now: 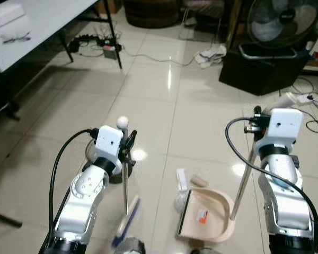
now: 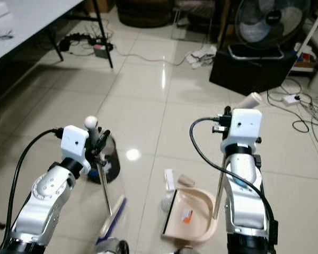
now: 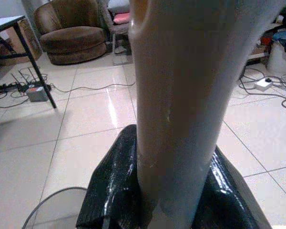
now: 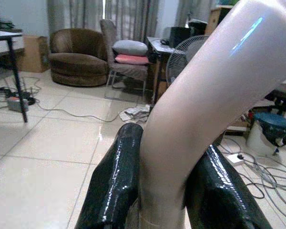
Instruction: Sweep floor
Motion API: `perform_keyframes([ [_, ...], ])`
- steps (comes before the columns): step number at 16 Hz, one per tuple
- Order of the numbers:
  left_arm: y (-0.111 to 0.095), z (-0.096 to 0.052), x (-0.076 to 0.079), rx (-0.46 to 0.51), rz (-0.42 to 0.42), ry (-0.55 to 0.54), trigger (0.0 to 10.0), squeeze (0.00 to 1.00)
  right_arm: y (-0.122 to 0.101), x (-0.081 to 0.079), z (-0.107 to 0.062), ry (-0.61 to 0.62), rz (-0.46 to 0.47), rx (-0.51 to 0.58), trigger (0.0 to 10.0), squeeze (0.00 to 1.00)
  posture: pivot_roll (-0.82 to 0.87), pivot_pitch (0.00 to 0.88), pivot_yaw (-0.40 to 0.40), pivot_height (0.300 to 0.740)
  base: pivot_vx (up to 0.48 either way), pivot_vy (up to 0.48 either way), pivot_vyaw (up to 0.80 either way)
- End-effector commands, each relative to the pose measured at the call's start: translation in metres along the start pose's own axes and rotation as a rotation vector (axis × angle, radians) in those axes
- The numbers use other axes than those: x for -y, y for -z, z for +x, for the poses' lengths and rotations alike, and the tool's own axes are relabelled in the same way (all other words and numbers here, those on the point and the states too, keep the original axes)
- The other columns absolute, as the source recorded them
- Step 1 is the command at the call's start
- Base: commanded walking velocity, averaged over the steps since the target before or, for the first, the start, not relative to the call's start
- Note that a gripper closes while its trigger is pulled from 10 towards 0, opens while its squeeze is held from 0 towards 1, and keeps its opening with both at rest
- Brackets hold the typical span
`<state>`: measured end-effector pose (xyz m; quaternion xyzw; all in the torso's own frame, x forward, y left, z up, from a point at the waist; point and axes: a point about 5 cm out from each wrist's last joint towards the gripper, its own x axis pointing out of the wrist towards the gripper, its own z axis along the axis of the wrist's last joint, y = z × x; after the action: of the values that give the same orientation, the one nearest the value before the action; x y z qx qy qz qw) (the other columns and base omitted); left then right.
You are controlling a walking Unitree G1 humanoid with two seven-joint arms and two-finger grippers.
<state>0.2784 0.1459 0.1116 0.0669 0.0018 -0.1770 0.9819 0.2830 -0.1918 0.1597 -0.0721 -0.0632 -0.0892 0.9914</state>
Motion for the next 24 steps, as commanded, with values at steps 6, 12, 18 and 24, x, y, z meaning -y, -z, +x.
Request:
perform_keyframes([
  [6,-0.005,0.004,-0.004,0.005,0.017,-0.016,10.0,0.0,-0.011,-0.001,0.001,-0.014,0.017,0.058,10.0,0.0,-0.02,0.049,0.056,0.74,-0.097,0.0,0.0],
  [12,-0.009,0.008,-0.001,0.017,0.046,-0.006,10.0,0.0,-0.008,0.0,0.0,-0.006,0.018,0.049,10.0,0.0,-0.03,0.052,0.064,0.74,0.0,-0.277,0.0],
  [18,-0.009,0.011,0.001,0.013,-0.008,0.009,10.0,0.0,-0.007,0.001,-0.001,0.001,0.019,0.041,10.0,0.0,-0.03,0.054,0.066,0.74,0.0,-0.4,0.0],
  [24,-0.015,0.014,-0.003,0.041,-0.001,-0.04,10.0,0.0,-0.003,0.002,-0.002,0.021,0.044,0.019,10.0,0.0,-0.03,0.057,0.07,0.74,0.0,0.214,0.0],
])
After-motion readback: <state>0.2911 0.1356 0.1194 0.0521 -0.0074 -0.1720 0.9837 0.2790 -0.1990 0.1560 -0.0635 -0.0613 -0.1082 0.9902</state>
